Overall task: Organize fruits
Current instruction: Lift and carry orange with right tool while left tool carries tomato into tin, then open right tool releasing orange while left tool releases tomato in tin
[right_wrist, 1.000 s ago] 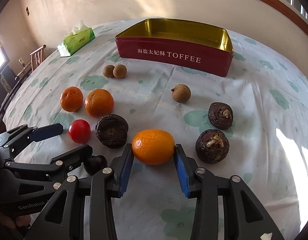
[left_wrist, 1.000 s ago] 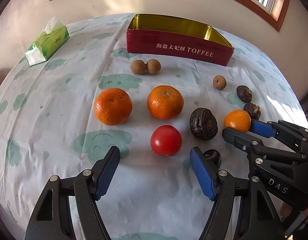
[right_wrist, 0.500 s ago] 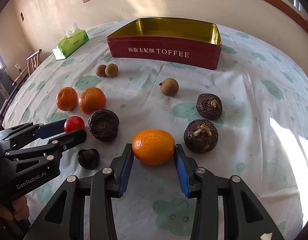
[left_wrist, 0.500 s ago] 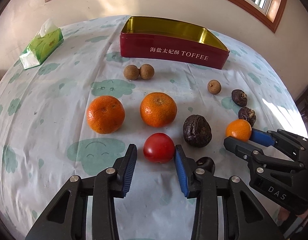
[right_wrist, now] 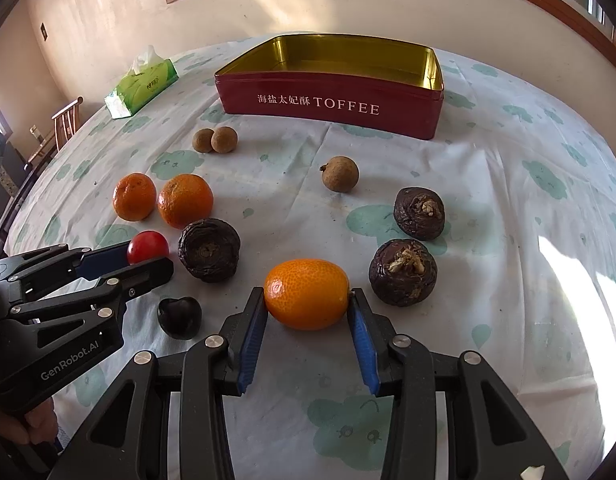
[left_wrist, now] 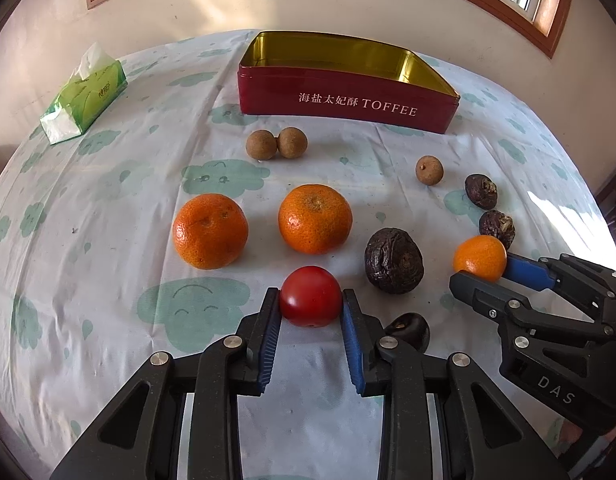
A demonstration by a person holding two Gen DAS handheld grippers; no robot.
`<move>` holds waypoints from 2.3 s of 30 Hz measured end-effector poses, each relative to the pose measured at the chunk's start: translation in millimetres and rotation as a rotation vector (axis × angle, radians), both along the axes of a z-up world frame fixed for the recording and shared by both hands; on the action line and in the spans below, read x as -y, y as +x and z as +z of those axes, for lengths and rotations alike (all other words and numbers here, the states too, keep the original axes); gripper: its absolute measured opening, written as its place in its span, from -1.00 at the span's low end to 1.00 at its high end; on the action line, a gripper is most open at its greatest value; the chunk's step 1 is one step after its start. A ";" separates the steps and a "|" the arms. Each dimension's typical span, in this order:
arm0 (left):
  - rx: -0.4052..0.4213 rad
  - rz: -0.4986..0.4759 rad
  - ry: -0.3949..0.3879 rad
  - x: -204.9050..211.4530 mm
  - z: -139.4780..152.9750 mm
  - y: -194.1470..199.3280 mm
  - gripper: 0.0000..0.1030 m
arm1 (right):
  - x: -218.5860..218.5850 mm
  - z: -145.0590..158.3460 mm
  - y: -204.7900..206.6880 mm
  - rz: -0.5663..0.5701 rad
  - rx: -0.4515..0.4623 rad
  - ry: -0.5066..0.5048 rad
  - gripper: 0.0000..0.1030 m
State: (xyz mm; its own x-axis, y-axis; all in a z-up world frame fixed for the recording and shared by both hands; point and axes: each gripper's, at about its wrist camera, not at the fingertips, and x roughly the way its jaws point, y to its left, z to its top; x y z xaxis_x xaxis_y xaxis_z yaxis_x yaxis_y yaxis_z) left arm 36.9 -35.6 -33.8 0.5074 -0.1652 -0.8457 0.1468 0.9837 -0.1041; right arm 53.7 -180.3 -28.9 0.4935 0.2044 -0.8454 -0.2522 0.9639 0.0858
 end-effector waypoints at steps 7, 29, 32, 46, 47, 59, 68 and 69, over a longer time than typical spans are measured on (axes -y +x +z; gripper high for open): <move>0.025 -0.004 -0.009 -1.4 13.6 1.8 -0.41 | 1.2 13.8 1.3 -0.003 0.022 0.006 -0.25; 0.208 0.045 0.053 -20.1 74.6 89.5 -0.40 | 30.6 66.0 77.8 -0.049 0.130 0.035 -0.25; 0.209 0.046 0.040 -22.5 79.8 113.4 -0.40 | 35.3 71.7 100.6 -0.063 0.134 0.035 -0.25; 0.123 0.014 0.083 -1.5 46.5 207.2 -0.40 | 27.5 49.3 190.0 -0.081 0.063 -0.005 -0.25; 0.114 0.011 0.080 -0.4 43.3 210.8 -0.40 | 26.2 45.9 193.5 -0.083 0.056 -0.006 -0.25; 0.054 -0.005 0.093 8.5 17.2 235.6 -0.40 | 25.7 20.0 210.3 -0.093 0.004 -0.022 -0.25; 0.046 -0.015 0.110 17.7 11.3 236.9 -0.39 | 20.2 16.7 209.0 -0.080 0.007 -0.030 -0.25; 0.045 -0.017 0.114 17.0 11.1 237.2 -0.39 | 20.7 16.6 208.9 -0.082 0.006 -0.029 -0.25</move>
State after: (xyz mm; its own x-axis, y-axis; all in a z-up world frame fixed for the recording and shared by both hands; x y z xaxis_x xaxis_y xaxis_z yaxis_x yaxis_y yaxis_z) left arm 274.1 -52.6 -22.7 0.5435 -0.0784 -0.8357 0.1658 0.9860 0.0154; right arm 262.6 -201.0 -12.3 0.5131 0.1386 -0.8471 -0.1723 0.9834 0.0565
